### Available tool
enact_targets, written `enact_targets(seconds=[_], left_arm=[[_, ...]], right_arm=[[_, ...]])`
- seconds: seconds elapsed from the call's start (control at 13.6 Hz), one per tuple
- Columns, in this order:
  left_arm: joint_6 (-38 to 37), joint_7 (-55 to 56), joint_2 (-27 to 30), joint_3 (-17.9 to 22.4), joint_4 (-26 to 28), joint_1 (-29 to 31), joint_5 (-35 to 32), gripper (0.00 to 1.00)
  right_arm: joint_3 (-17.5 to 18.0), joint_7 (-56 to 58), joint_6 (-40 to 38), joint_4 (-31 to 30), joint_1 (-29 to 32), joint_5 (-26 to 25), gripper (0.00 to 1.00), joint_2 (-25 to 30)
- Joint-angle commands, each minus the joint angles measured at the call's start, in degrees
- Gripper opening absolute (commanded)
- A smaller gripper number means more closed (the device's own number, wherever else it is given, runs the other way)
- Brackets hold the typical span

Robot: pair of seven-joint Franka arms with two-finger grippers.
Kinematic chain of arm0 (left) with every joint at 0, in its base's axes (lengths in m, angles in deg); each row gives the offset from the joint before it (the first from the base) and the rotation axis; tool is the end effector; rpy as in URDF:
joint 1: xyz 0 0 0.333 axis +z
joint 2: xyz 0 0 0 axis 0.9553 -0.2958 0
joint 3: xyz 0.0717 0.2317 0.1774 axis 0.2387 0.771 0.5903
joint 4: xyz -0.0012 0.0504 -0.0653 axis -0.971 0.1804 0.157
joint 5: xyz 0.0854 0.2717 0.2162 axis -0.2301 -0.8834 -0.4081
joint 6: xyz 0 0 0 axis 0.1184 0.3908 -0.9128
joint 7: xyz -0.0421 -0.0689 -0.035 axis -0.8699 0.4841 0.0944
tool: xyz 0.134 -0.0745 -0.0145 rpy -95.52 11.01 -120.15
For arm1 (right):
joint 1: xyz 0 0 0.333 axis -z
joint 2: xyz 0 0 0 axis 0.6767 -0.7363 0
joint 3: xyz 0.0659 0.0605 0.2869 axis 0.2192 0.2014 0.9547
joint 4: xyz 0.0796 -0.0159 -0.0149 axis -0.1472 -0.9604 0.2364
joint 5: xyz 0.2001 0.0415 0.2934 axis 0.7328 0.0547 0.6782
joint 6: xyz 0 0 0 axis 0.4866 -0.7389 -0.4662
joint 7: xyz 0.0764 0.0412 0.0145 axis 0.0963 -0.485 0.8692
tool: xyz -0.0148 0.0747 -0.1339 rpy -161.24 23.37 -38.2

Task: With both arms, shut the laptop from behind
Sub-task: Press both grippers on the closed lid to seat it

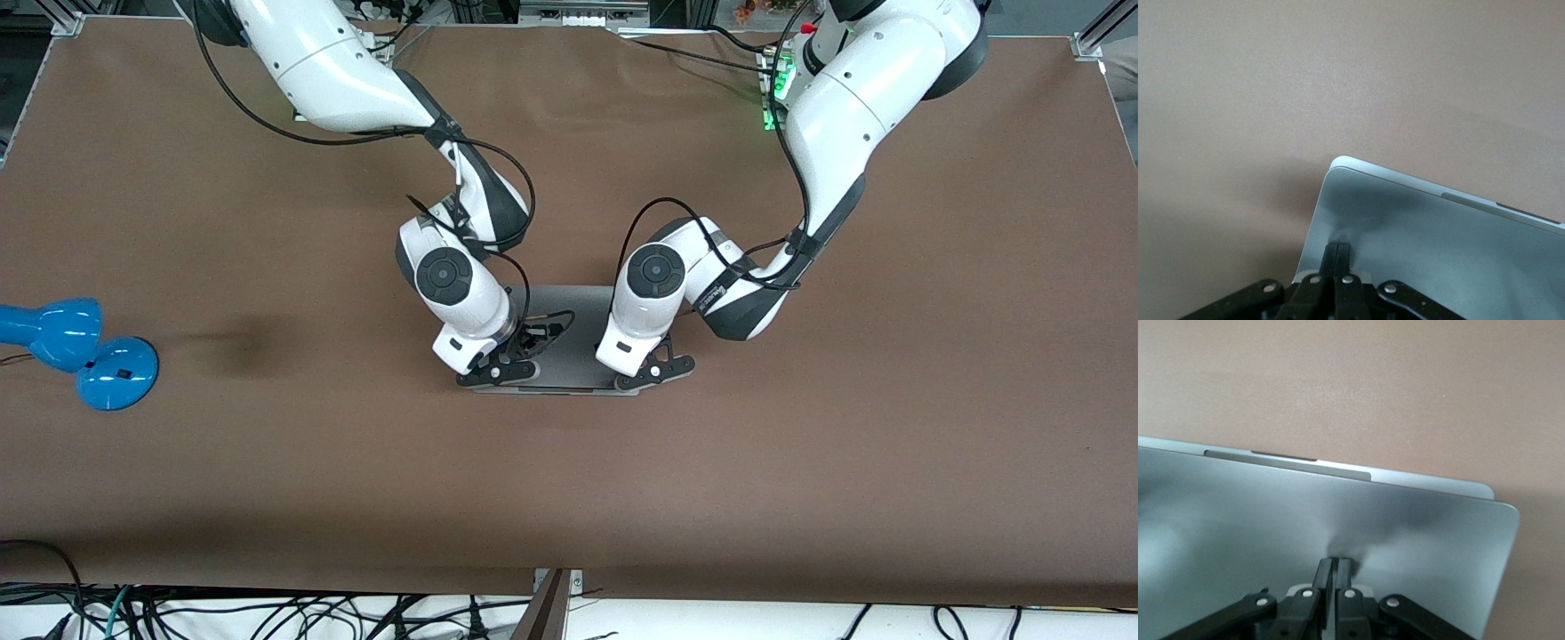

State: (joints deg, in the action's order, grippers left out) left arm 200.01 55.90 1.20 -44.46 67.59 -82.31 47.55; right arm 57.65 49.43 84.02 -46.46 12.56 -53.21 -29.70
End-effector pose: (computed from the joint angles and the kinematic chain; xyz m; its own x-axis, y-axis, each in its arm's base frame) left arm 0.5764 -0.3859 0.1785 0.9479 0.3182 0.0177 0.3174 -0.9476 0.0348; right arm 0.5801 0.4000 0.1841 0.9928 0.1115 0.0434 0.1171 -0.9798 -0.1622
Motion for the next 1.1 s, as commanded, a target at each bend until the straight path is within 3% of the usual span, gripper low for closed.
enact_targets(seconds=[0.0, 1.03], left_arm=[[-0.3, 2.1, -2.4, 0.5, -3.2, -1.4, -3.4, 0.00], [1.0, 4.2, -4.4, 0.7, -3.4, -1.5, -6.8, 0.00]], right_arm=[[0.1, 1.6, 1.3, -0.1, 0.3, -0.7, 0.09, -0.6], [0.1, 3.5, 4.8, 0.0, 0.0, -0.5, 0.09, -3.5]])
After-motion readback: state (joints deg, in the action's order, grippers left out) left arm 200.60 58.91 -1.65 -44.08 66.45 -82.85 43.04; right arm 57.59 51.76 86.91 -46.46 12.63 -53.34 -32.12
